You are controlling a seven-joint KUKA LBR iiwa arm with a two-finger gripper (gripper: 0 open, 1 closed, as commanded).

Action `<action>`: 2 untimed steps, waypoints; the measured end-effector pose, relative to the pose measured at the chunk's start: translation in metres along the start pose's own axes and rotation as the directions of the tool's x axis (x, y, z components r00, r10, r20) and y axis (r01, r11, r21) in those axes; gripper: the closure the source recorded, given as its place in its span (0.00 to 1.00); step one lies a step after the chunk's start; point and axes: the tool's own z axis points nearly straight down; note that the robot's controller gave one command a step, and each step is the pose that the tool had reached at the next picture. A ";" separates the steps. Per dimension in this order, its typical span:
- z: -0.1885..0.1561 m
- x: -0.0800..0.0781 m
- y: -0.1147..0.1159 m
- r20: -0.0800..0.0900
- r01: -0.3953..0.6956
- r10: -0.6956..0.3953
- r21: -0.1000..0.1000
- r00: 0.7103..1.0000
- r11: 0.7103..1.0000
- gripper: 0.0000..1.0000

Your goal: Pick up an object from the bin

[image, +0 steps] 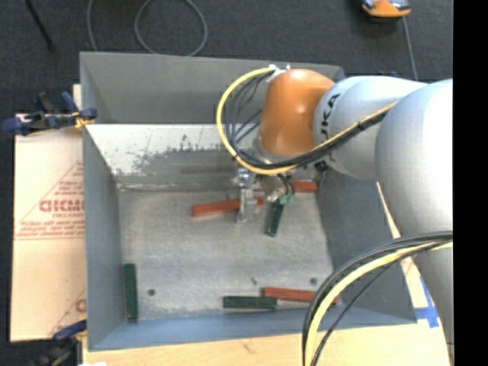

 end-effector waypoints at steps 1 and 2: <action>-0.180 0.009 -0.009 0.009 -0.022 0.022 0.001 1.000 1.000 1.00; -0.165 0.008 -0.044 0.001 0.138 -0.138 0.003 0.990 0.990 1.00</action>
Offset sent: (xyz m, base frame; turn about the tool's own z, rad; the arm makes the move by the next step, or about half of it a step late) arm -0.0116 -0.0096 0.1726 0.0233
